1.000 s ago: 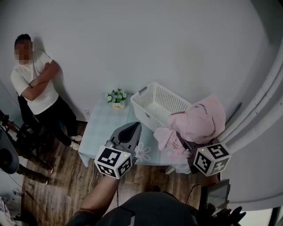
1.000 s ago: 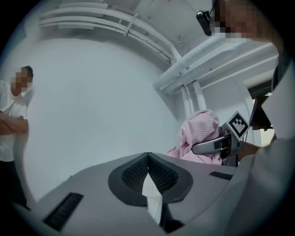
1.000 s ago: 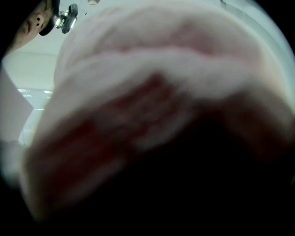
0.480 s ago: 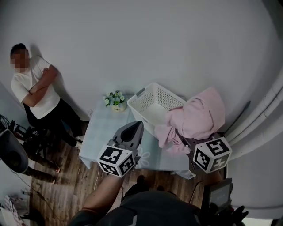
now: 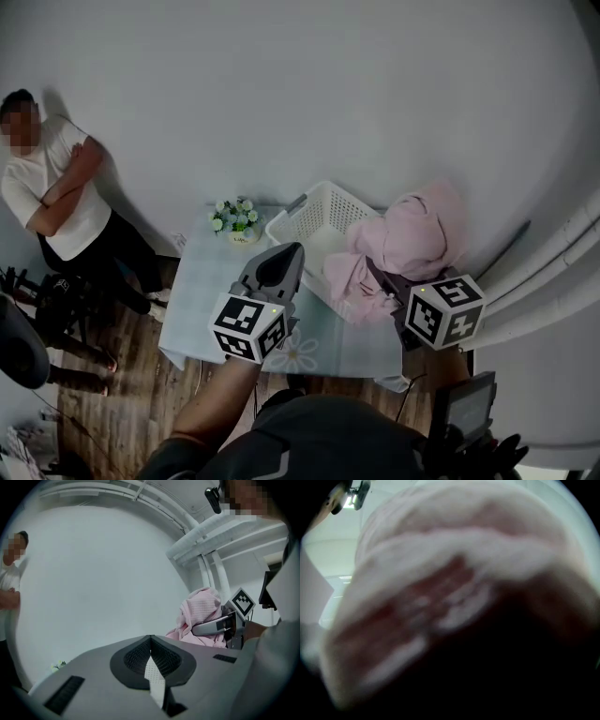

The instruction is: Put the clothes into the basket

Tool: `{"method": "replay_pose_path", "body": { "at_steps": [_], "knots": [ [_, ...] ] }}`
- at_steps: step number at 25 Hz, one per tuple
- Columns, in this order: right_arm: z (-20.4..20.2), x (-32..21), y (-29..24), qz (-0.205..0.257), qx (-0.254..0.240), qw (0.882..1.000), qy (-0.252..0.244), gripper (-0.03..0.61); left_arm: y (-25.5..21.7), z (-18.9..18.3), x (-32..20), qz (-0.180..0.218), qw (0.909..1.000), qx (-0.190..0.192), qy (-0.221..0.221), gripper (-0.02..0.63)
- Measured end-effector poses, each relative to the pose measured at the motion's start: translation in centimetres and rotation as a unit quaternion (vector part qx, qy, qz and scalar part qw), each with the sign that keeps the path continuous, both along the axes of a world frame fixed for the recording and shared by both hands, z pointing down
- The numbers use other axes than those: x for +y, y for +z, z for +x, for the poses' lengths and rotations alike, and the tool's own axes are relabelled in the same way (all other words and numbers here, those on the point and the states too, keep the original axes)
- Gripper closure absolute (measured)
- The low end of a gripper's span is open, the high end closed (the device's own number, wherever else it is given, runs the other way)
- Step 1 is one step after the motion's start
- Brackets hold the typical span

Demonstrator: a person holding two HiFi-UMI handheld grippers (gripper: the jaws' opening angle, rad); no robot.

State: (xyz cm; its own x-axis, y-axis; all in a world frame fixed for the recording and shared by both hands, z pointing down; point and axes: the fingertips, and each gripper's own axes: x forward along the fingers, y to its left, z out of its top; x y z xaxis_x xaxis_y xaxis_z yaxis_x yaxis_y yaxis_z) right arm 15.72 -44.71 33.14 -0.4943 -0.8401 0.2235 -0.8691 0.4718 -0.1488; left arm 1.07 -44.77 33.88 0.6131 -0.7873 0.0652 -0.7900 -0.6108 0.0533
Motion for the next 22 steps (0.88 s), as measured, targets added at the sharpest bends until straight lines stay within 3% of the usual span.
{"method": "replay_pose_path", "body": {
  "at_steps": [7,11,17,22],
  "knots": [
    [-2.4,-7.1,4.7,-0.058,0.047,0.997,-0.016,0.244,2.1,-1.3,-6.0,-0.009,0.9994,-0.033,0.011,0.604],
    [-4.3,-10.4,8.4,-0.101,0.090,0.990,-0.040,0.244,3.0,-2.4,-8.8,-0.023,0.9991,-0.029,0.019,0.604],
    [-7.2,-13.1,15.2,-0.157,0.173,0.968,-0.096,0.244,5.0,-4.1,-11.4,-0.047,0.9986,-0.017,0.015,0.604],
    [-8.2,-14.5,20.7,-0.207,0.220,0.947,-0.110,0.244,5.8,-5.6,-12.6,-0.048,0.9988,-0.002,-0.006,0.604]
  ]
}}
